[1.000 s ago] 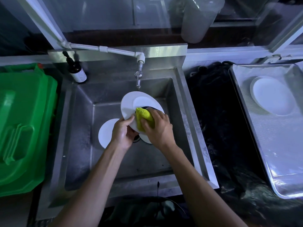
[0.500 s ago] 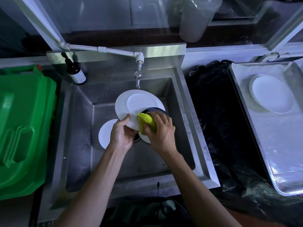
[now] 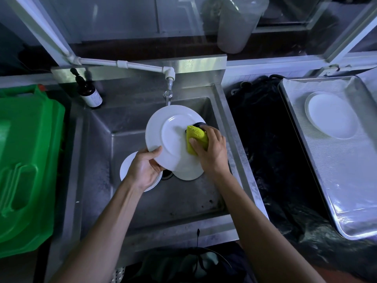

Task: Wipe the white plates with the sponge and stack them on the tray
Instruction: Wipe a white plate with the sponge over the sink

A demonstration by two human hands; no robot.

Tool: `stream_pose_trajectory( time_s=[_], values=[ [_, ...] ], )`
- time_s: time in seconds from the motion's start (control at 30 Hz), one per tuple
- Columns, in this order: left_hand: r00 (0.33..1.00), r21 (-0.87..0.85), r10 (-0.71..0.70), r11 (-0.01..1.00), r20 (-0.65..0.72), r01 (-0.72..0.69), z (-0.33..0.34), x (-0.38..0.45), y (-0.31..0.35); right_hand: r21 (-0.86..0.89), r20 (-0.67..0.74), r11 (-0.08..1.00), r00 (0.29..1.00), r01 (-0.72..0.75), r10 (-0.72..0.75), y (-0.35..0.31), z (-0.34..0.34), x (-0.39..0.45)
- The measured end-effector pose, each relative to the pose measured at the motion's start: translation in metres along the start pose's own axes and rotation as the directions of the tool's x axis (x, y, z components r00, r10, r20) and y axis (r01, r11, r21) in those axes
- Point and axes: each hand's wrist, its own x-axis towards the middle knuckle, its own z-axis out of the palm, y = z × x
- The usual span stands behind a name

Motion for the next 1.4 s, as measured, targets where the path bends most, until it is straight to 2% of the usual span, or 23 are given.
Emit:
stream_pose_trajectory(
  time_s=[0.17, 0.3, 0.57, 0.73, 0.87, 1.0, 1.1, 1.27, 1.4],
  values=[
    [0.999, 0.084, -0.049, 0.995, 0.024, 0.047, -0.006, 0.003, 0.0, -0.008, -0.012, 1.0, 1.0, -0.009, 0.008, -0.001, -0.007, 0.011],
    [0.994, 0.189, -0.102, 0.977, 0.036, 0.093, -0.009, 0.003, -0.001, -0.03, 0.036, 0.999, 0.999, 0.015, -0.013, -0.004, -0.015, 0.023],
    [0.99, 0.254, -0.138, 0.959, 0.032, 0.126, -0.009, 0.004, 0.001, -0.183, 0.1, 0.97, 0.985, 0.159, -0.142, -0.014, -0.009, 0.026],
    [0.987, 0.278, -0.161, 0.948, 0.003, 0.154, -0.002, 0.001, 0.0, -0.246, 0.06, 0.935, 0.967, 0.255, -0.247, -0.017, 0.003, 0.013],
    [0.985, 0.295, -0.17, 0.939, -0.043, 0.175, 0.004, 0.001, -0.001, -0.206, 0.023, 0.947, 0.968, 0.247, -0.248, -0.016, 0.008, 0.004],
    [0.991, 0.364, -0.132, 0.922, -0.025, 0.132, 0.015, 0.006, 0.0, -0.144, 0.045, 0.965, 0.976, 0.219, -0.214, -0.013, 0.004, 0.001],
    [0.996, 0.483, -0.081, 0.872, -0.023, 0.082, 0.024, 0.013, 0.002, -0.147, 0.04, 0.968, 0.979, 0.205, -0.202, -0.008, -0.005, 0.0],
    [1.0, 0.682, -0.005, 0.731, 0.011, -0.004, 0.046, 0.031, 0.002, -0.255, 0.017, 0.949, 0.982, 0.184, -0.186, 0.006, -0.029, -0.001],
    [0.998, 0.853, 0.052, 0.518, 0.037, -0.059, 0.076, 0.044, 0.006, -0.305, 0.004, 0.937, 0.984, 0.17, -0.178, 0.019, -0.055, 0.002]
  ],
)
